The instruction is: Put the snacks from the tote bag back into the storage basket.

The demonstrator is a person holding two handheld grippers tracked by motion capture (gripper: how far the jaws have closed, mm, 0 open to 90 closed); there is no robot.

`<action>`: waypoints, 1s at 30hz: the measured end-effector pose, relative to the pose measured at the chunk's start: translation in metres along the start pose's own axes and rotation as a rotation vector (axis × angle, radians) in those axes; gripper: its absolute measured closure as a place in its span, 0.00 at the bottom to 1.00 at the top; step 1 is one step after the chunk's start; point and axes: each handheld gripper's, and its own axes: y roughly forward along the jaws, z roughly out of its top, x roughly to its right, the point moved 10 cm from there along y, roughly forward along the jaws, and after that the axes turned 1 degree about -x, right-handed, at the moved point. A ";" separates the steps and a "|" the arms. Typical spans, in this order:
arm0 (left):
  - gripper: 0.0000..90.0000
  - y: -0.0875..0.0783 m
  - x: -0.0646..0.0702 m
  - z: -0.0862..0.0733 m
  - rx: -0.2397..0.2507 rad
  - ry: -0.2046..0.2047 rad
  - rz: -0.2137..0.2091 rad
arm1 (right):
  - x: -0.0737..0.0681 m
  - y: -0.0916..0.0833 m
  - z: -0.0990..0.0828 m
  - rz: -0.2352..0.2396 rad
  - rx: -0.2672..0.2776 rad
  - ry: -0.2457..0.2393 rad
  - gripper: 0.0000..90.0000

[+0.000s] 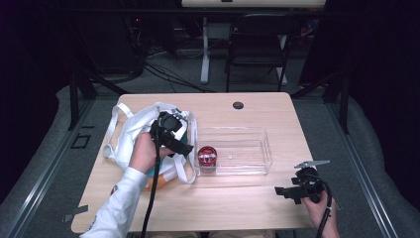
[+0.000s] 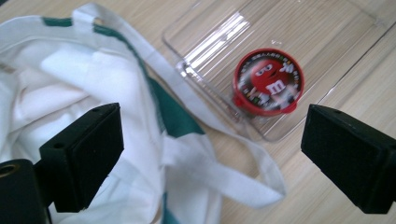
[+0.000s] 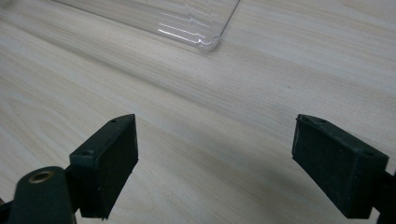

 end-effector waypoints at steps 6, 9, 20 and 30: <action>0.04 -0.018 -0.020 -0.028 0.028 -0.047 0.038 | 0.001 0.000 0.000 -0.004 -0.001 0.004 0.16; 0.04 -0.024 -0.030 -0.046 0.035 -0.073 0.071 | 0.000 0.000 -0.001 -0.002 -0.003 0.005 0.16; 0.01 -0.033 -0.055 -0.113 0.027 -0.176 0.092 | -0.001 0.001 -0.001 -0.002 -0.005 0.005 0.16; 0.00 -0.020 -0.057 -0.165 -0.009 -0.236 0.088 | -0.001 0.002 -0.002 -0.005 -0.008 0.004 0.16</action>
